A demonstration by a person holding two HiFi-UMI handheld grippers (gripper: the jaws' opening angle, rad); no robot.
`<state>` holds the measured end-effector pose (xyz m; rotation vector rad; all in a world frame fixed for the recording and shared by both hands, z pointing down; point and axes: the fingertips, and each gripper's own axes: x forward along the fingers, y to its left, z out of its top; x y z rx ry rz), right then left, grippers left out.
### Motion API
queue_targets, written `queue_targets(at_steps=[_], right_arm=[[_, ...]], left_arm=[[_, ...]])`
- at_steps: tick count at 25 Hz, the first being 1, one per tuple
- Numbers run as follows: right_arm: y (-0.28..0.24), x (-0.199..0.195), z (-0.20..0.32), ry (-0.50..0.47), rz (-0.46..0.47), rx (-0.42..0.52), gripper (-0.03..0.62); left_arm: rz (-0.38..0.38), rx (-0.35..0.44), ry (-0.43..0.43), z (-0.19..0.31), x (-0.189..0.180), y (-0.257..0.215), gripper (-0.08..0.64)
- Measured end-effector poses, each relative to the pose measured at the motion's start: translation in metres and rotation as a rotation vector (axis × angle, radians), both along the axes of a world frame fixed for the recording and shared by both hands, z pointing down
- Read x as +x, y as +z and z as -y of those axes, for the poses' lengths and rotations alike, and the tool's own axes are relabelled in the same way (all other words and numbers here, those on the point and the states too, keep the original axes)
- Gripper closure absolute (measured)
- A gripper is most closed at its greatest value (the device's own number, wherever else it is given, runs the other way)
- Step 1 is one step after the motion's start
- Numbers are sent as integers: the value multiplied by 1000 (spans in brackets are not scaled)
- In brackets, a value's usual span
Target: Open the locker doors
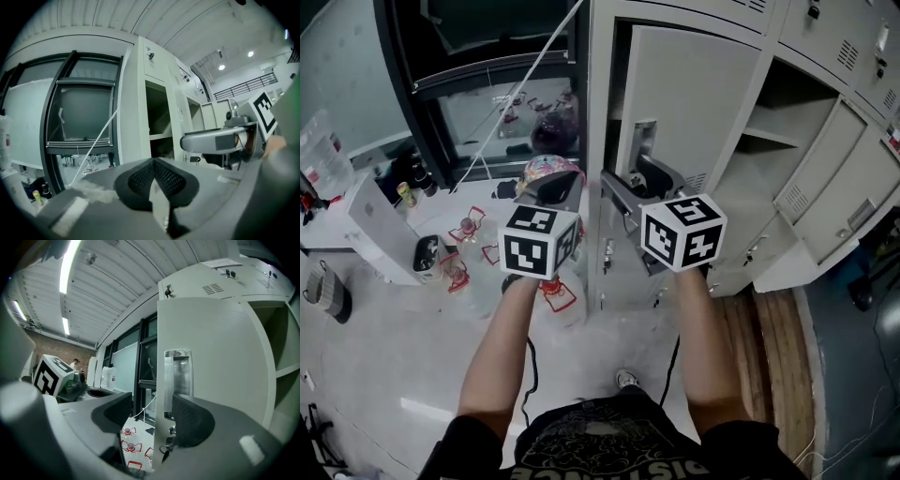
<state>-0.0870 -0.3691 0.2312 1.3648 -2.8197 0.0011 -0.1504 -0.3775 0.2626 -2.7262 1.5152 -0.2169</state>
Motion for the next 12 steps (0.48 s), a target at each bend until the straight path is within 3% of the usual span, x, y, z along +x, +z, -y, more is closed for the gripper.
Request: queue_targets(at_steps=[12], right_arm=[[-2, 38, -52, 120, 8, 25, 353]], left_arm=[[2, -1, 163, -30, 43, 2, 555]])
